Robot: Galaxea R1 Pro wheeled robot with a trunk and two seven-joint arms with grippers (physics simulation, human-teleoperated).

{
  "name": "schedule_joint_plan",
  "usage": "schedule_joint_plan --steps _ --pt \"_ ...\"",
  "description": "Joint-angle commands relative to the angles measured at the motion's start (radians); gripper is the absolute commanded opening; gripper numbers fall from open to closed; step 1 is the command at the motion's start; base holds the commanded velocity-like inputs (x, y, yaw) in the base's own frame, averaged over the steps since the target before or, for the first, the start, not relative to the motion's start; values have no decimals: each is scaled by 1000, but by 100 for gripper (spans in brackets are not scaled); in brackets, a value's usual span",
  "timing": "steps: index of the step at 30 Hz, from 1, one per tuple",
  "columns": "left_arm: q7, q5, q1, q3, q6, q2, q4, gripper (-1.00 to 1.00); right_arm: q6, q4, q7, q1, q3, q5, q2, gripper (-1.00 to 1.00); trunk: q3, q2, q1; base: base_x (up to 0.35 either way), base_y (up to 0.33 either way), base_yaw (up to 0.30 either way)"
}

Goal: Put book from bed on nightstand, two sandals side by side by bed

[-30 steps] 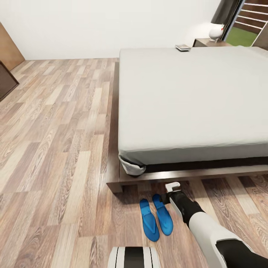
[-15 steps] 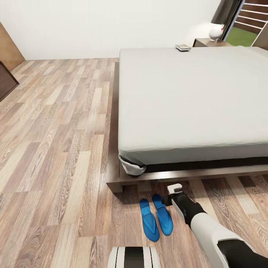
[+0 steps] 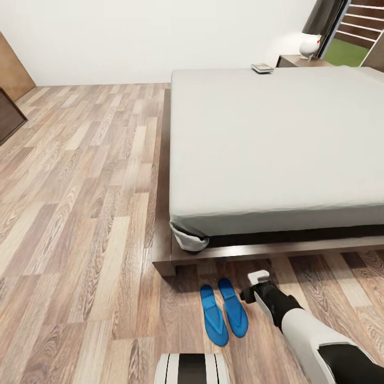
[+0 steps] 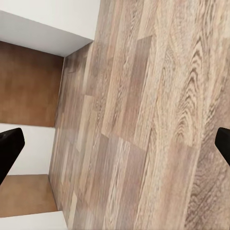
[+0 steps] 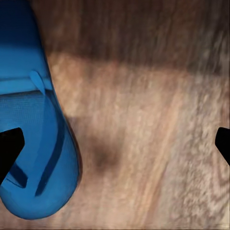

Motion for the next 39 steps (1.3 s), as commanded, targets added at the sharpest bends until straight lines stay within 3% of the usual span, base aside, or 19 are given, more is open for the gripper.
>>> schedule_joint_plan --steps 1,13,18,30,39 --pt "3 9 0 -9 -3 0 0 100 7 -2 -1 0 7 3 -1 100 -1 0 0 0 0 0" --pt "3 9 0 -9 -3 0 0 100 -40 81 -1 9 7 3 -55 100 -1 0 0 0 0 0" --pt "0 8 0 -10 -3 -1 0 100 -45 93 -1 31 6 3 -76 100 19 1 -2 0 0 0" --pt "-7 7 5 -10 -4 -4 0 100 -90 98 -2 91 5 0 -96 100 65 4 -8 0 0 0" --pt "-10 7 76 -9 -5 -12 -1 100 -125 99 -7 151 2 -5 -103 100 100 6 -12 0 0 0"
